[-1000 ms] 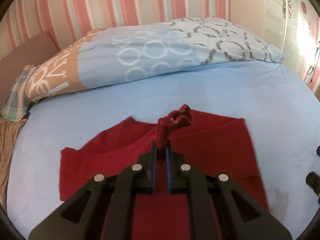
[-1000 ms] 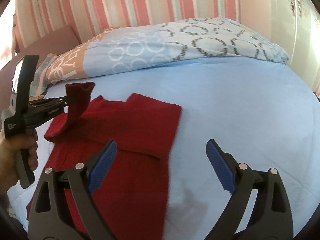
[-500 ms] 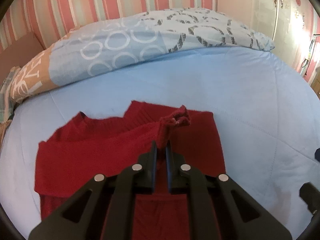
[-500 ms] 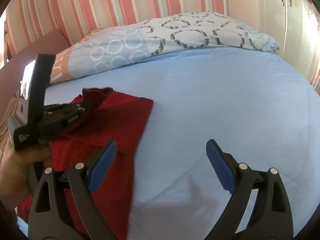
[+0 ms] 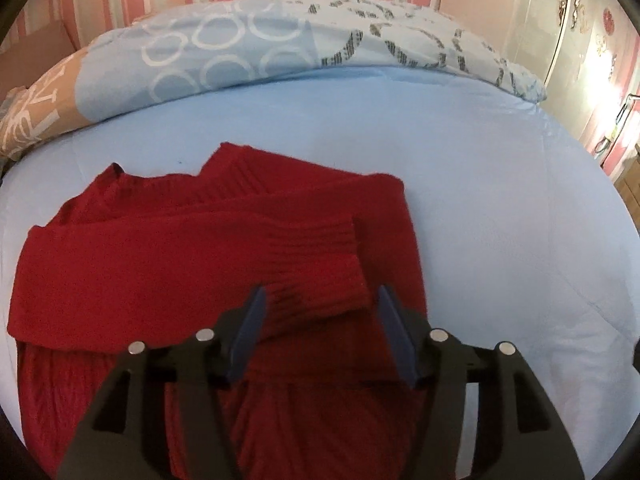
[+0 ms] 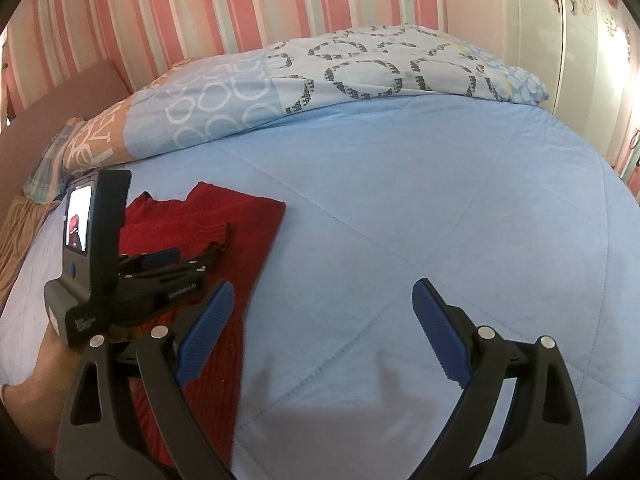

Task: Fold small clothes
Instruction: 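Withdraw both tools from the sweater with sleeves folded in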

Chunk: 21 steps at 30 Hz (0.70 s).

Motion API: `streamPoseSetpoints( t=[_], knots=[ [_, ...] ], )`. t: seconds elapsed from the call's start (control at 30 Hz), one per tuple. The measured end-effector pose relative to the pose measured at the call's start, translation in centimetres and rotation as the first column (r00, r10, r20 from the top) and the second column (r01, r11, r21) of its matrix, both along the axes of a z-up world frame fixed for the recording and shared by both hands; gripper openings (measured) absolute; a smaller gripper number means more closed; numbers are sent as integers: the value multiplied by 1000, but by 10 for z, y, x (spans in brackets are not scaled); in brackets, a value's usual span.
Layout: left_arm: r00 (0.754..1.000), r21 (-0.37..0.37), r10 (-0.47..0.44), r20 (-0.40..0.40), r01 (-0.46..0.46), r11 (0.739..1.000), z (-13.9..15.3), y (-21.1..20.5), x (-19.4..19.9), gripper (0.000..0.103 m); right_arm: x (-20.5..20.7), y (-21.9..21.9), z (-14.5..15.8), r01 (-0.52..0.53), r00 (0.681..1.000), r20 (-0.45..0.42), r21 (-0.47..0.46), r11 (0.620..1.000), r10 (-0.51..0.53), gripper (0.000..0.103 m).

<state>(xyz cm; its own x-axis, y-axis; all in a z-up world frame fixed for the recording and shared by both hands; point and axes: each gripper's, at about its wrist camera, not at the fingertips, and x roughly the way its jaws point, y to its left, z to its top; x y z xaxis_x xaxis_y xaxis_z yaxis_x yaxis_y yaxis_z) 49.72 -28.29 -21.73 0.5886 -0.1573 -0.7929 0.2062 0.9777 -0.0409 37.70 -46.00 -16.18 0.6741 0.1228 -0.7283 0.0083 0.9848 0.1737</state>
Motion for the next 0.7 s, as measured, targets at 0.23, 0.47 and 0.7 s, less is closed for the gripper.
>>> streamPoseSetpoints(
  t=[0.23, 0.47, 0.7],
  knots=[
    [996, 0, 73, 44, -73, 997, 30, 34, -6, 63, -2, 4, 7, 6, 1000, 7, 1, 1000, -6, 91],
    [992, 23, 100, 81, -103, 994, 53, 85, -29, 64, -9, 32, 28, -15, 1000, 26, -22, 1000, 16, 91],
    [984, 77, 150, 99, -157, 985, 55, 162, -70, 66, -25, 68, 42, -48, 998, 27, -31, 998, 49, 91]
  ],
)
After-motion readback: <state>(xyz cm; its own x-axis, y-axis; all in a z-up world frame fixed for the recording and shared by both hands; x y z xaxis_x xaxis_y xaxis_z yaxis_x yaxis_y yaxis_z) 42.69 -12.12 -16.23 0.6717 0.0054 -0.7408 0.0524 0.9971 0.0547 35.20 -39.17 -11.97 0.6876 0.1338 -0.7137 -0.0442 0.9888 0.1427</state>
